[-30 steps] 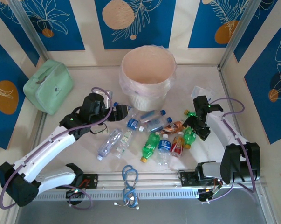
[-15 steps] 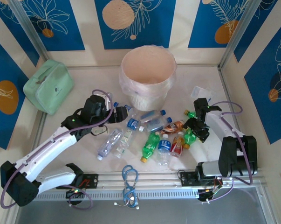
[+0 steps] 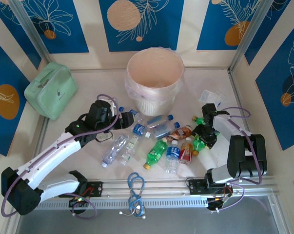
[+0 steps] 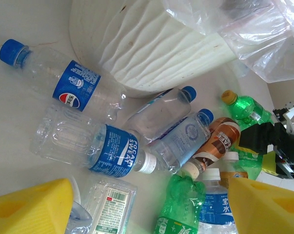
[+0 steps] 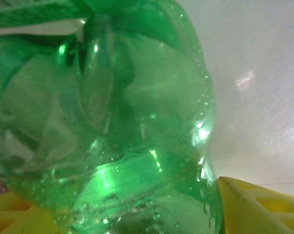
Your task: Put the plastic bottles in the bin
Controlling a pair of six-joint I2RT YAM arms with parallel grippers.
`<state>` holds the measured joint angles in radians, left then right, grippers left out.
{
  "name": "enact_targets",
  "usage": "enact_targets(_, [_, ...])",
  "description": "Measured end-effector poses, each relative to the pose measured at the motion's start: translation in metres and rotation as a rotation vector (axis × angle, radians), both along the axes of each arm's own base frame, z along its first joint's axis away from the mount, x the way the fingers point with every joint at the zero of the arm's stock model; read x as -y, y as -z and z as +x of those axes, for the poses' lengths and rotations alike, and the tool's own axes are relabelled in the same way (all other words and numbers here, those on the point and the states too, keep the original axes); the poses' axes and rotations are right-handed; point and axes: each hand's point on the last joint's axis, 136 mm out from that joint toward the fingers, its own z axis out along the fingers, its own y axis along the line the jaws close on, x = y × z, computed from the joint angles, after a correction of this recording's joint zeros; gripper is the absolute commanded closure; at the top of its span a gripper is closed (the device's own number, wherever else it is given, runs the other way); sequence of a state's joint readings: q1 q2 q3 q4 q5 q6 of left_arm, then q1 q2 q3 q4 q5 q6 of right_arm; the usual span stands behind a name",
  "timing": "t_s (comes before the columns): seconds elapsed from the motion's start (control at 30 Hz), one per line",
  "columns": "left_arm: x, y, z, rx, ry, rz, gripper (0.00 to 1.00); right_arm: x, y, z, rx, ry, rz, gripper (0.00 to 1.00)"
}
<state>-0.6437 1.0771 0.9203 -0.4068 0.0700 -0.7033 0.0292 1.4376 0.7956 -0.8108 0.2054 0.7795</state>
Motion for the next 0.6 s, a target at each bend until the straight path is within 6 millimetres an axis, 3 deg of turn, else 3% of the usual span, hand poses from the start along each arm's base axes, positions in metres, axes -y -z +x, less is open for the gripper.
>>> enact_targets(0.3, [0.0, 0.004, -0.001, -0.008, -0.002, 0.002, 0.18, -0.001, -0.005, 0.0, 0.019, -0.009, 0.0, 0.37])
enact_targets(0.6, [0.0, 0.004, -0.001, -0.01, -0.003, 0.001, 0.18, -0.008, -0.046, -0.002, 0.143, -0.041, 0.0, 0.38])
